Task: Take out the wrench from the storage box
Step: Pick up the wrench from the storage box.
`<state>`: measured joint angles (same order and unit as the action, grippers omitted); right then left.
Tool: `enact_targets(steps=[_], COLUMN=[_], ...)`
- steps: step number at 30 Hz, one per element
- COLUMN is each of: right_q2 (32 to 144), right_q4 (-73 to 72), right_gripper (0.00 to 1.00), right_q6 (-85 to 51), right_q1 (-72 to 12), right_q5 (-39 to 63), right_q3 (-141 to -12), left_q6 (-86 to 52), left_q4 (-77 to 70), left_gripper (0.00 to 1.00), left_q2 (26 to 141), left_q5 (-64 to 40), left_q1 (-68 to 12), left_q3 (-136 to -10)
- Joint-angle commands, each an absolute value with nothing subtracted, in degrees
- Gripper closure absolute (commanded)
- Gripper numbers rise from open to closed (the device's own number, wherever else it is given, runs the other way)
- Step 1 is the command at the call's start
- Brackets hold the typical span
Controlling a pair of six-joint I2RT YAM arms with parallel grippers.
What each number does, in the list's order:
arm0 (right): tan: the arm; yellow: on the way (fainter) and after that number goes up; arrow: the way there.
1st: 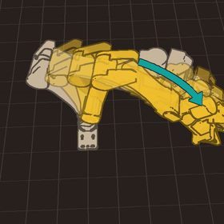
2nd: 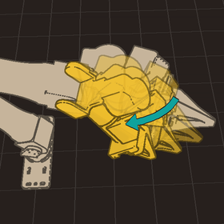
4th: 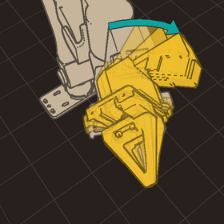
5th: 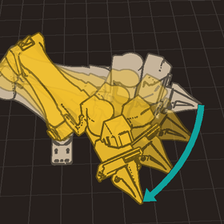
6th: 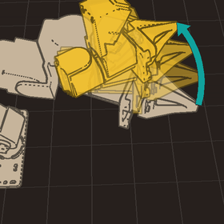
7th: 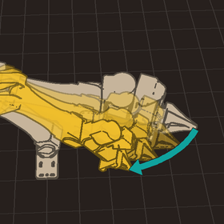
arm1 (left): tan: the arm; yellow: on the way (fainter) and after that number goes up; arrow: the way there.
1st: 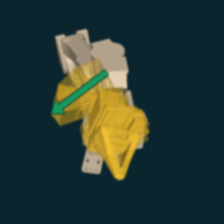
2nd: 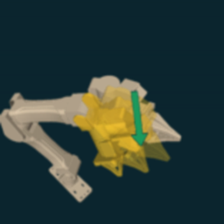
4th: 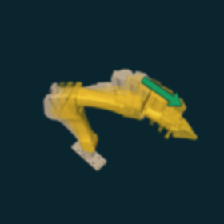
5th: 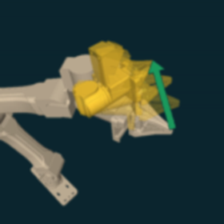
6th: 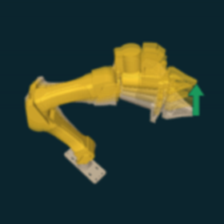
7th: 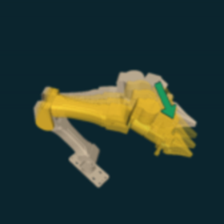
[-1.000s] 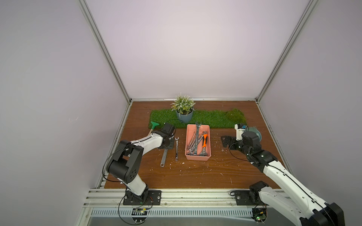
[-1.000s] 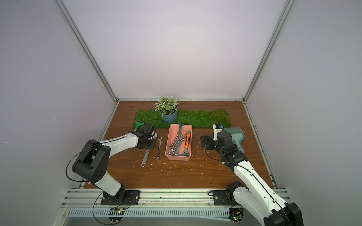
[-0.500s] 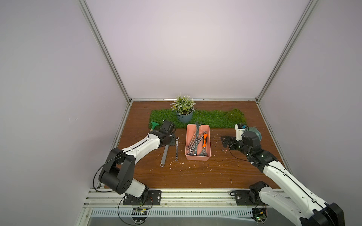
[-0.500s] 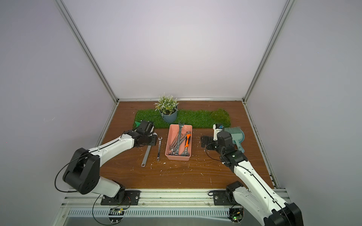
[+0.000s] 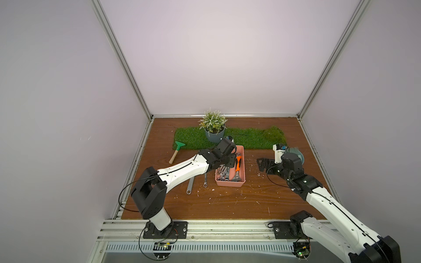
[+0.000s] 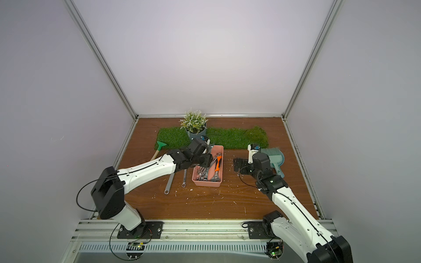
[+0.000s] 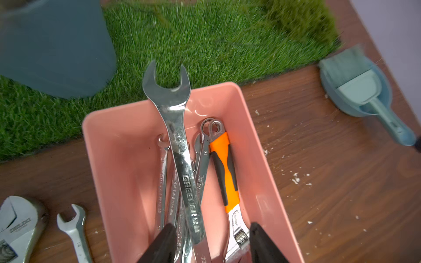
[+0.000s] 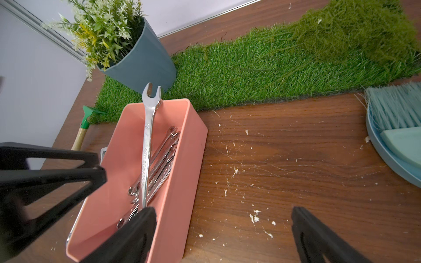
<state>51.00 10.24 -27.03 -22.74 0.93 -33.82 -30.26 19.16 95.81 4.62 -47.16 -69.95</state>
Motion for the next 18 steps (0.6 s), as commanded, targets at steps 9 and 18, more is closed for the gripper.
enact_targets(steps=[9, 18], right_q2=[48.99, 48.86], right_q4=[10.76, 10.58], right_gripper=[0.01, 0.01], right_q6=[-26.01, -25.77], right_q1=[-22.54, -22.41], right_q5=[0.0, -0.02], right_q3=[-35.11, -34.45], left_q6=[-29.78, -30.36], left_q4=[18.65, 18.34], left_gripper=[0.49, 0.71], left_q2=[105.85, 108.49], left_q5=[9.65, 9.58], left_q1=[-47.75, -48.16], left_q3=[-73.3, -73.31])
